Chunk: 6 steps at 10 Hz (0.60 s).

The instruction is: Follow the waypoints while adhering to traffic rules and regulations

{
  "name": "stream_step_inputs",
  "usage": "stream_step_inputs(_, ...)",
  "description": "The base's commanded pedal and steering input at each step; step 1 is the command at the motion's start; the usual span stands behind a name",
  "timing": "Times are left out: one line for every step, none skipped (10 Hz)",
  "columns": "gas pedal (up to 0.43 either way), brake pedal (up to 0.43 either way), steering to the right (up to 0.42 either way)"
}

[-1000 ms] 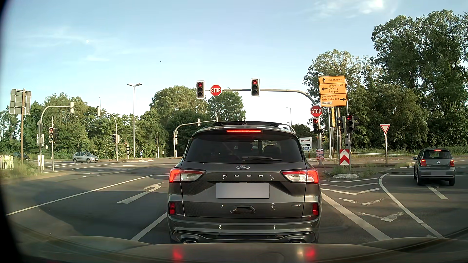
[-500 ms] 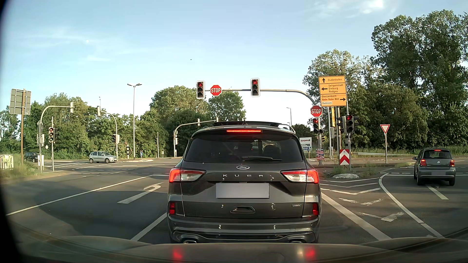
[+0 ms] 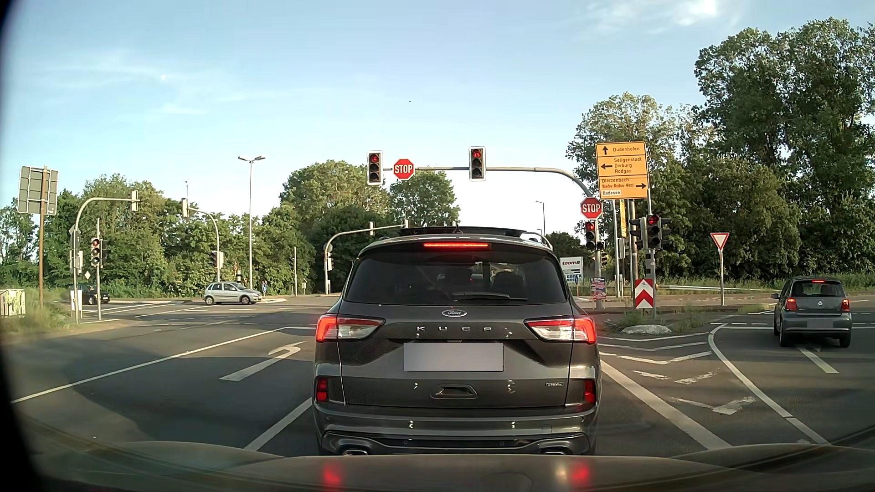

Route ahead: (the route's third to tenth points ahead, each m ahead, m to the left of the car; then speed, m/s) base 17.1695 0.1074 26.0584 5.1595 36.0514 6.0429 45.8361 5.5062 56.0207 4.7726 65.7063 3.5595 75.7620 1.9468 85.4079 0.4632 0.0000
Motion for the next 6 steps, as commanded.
stream_step_inputs(0.000, 0.287, 0.003)
stream_step_inputs(0.000, 0.287, 0.003)
stream_step_inputs(0.000, 0.287, 0.003)
stream_step_inputs(0.000, 0.287, 0.003)
stream_step_inputs(0.000, 0.287, 0.003)
stream_step_inputs(0.000, 0.287, 0.003)
